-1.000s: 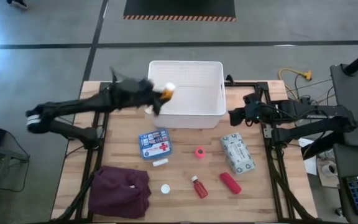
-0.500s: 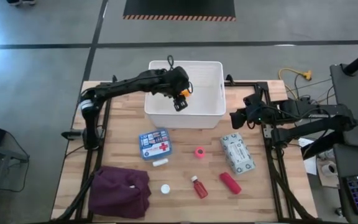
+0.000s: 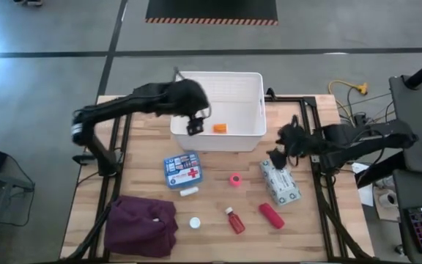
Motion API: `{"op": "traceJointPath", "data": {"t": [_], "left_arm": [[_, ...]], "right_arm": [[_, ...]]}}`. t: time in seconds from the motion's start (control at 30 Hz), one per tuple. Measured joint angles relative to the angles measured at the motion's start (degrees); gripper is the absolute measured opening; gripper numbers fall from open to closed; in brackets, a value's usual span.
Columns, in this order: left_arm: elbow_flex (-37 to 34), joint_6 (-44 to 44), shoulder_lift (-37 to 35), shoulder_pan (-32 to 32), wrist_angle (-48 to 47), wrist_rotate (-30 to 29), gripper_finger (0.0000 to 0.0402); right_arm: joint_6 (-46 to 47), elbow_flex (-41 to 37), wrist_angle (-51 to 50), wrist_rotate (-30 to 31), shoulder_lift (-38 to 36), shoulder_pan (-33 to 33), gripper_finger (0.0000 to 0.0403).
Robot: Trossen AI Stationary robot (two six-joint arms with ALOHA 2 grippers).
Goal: Pick & place medical supplies in basket/bin
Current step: Put the pink bandage into the white bin
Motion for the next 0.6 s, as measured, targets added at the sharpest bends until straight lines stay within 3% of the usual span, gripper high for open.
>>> {"op": "traceJointPath", "data": {"t": [0.1,0.23,0.4,0.6], "left_arm": [[-8.26,-5.15,-9.04,-2.98,3.61,0.12,0.0294],[-21.09,-16.37,-22.63,-5.23,7.44,-0.03,0.0294],[-36.85,-31.49,-38.9,-5.71,10.09,-0.07,0.0294],[-50.25,-39.5,-55.61,-5.68,11.32,-0.42,0.0294]], "right_arm": [[-2.96,-0.02,0.04,-0.71,4.12,3.29,0.0308],[1.79,-0.02,2.1,-1.15,10.87,4.98,0.0302],[-0.42,0.39,11.44,-1.91,19.62,6.9,0.0282],[0.98,3.19,13.7,-3.74,29.77,7.63,0.0254]]}}
